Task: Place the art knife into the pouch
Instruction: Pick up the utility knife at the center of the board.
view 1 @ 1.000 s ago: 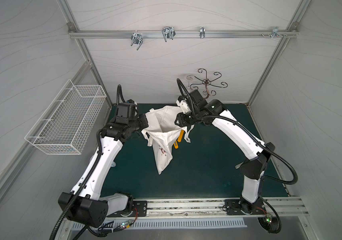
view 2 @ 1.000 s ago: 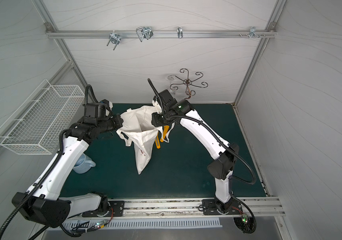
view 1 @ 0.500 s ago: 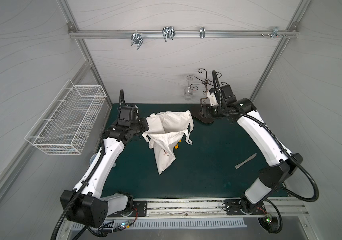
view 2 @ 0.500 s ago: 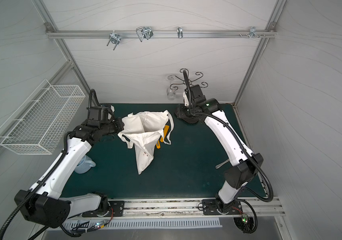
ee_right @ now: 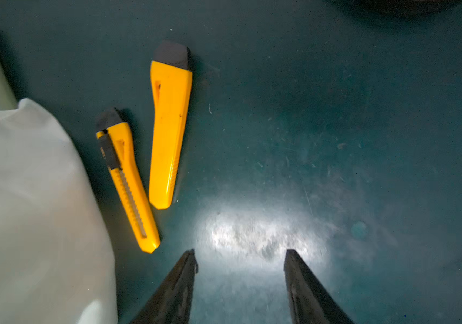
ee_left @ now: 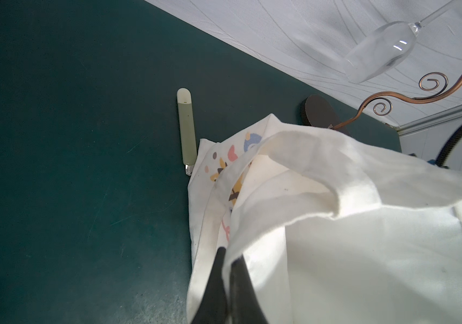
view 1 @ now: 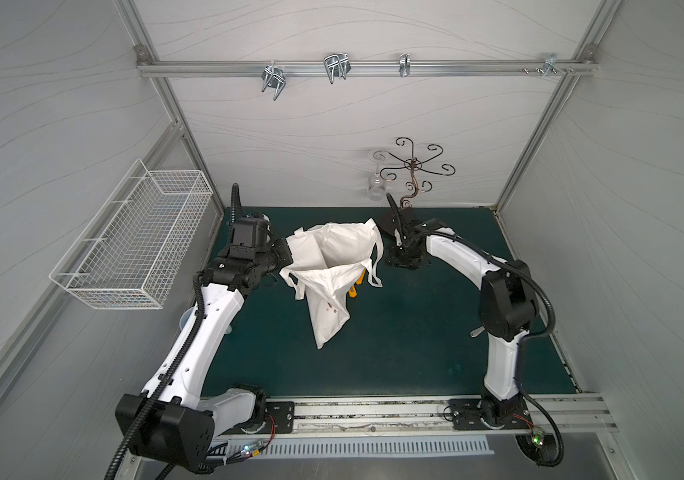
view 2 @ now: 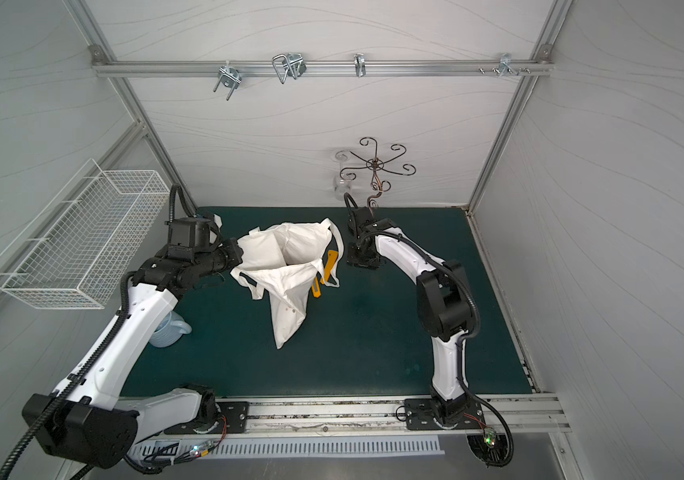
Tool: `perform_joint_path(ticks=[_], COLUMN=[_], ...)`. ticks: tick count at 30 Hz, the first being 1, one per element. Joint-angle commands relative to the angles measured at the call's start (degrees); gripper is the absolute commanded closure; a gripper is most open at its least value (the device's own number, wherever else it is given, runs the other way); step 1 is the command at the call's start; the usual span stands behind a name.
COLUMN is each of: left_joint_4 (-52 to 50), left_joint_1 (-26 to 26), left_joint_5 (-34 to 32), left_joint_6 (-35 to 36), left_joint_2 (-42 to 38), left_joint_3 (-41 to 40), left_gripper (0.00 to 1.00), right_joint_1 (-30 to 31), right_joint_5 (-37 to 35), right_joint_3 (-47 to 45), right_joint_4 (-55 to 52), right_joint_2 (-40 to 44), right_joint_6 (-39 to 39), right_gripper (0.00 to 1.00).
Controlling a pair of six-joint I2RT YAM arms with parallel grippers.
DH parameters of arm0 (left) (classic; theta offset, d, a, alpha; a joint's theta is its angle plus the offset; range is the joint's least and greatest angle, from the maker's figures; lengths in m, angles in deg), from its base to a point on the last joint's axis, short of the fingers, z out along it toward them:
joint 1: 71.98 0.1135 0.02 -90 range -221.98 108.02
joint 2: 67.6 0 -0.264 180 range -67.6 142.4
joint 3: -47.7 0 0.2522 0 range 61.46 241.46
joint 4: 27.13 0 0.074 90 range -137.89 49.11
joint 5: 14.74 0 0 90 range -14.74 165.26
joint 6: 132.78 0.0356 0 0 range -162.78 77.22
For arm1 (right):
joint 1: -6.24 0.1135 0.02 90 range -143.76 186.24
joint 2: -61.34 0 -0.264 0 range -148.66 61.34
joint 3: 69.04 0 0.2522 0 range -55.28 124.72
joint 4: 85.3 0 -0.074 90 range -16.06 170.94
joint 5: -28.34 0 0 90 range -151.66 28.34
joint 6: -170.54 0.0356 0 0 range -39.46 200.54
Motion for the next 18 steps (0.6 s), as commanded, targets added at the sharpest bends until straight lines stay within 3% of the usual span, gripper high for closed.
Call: perform_joint_path(ticks=[1,5,18], left_joint_4=[1.4,1.7,2.4], left_joint_1=[0.6,0.6,0.6], left_joint_5=[-0.5,0.1,1.4], left_joint_6=[-0.4,-0.6,-0.9], left_joint_2=[-1.6,-1.8,-2.1], left_joint_3=[0.3,-0.2,-0.7], left_gripper=[1.0,1.0,1.0], right_joint_1=[2.1,4.7,8.1], right_joint_5=[-0.4,-1.7,-9.1], right_joint_3=[4.2,10.4,20.9], right_joint_4=[2.4,1.1,-2.4], right_joint_2=[-4.6,-11.1,-20.4], right_joint_6=[1.9,2.0,4.9], right_gripper=[0.44,0.42,0.41])
